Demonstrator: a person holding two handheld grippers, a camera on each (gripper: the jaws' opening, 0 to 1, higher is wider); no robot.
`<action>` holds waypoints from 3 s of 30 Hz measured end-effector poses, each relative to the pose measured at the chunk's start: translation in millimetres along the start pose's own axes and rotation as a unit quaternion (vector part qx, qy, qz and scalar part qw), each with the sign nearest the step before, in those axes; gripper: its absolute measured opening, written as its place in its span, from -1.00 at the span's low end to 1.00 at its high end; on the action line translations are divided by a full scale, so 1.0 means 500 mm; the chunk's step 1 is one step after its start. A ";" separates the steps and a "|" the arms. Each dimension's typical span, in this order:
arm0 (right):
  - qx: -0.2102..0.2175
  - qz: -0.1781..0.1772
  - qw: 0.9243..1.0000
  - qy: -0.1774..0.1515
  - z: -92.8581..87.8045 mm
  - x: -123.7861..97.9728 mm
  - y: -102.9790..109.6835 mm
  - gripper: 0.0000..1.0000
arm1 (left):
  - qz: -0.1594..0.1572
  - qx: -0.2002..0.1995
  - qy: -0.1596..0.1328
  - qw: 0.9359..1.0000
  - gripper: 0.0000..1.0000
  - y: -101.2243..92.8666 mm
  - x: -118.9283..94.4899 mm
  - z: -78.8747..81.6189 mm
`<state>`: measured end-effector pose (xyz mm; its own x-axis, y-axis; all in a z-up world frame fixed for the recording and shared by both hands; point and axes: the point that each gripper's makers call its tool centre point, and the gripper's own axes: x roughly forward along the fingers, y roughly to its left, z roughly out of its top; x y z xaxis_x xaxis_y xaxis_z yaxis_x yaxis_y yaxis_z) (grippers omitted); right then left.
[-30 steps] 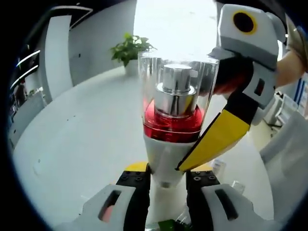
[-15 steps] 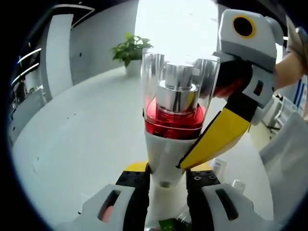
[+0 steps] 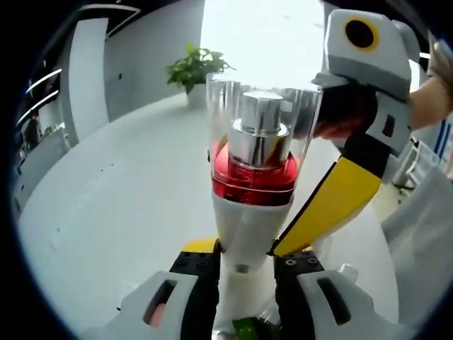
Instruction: Arrange the skincare products in the storage area until every visible bottle or jar stands upright without overlapping.
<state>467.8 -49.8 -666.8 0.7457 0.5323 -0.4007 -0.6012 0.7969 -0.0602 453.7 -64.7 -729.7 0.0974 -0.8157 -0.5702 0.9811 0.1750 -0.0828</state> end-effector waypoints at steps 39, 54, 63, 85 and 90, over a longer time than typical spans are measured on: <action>0.075 -0.012 0.997 0.029 -0.082 -0.141 0.118 0.46 | 0.119 -0.207 -0.037 0.970 0.59 -0.095 -0.208 -0.116; 0.088 -0.008 0.996 0.026 -0.093 -0.193 0.183 0.71 | 0.167 -0.260 -0.053 0.950 0.86 -0.164 -0.294 -0.162; 0.094 -0.007 0.995 0.013 -0.078 -0.222 0.208 0.86 | 0.193 -0.263 -0.061 0.943 0.94 -0.209 -0.342 -0.180; 0.105 -0.016 0.994 0.006 -0.074 -0.252 0.235 0.89 | 0.236 -0.286 -0.057 0.927 0.94 -0.259 -0.429 -0.238; 0.097 -0.012 0.995 0.009 -0.077 -0.251 0.239 0.89 | 0.245 -0.301 -0.066 0.919 0.94 -0.265 -0.438 -0.248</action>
<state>291.5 -32.3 -659.0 0.7534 0.5079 -0.4176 -0.5148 0.8507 0.1059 281.5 158.9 -695.3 0.5620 -0.6105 -0.5581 0.5473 0.7803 -0.3025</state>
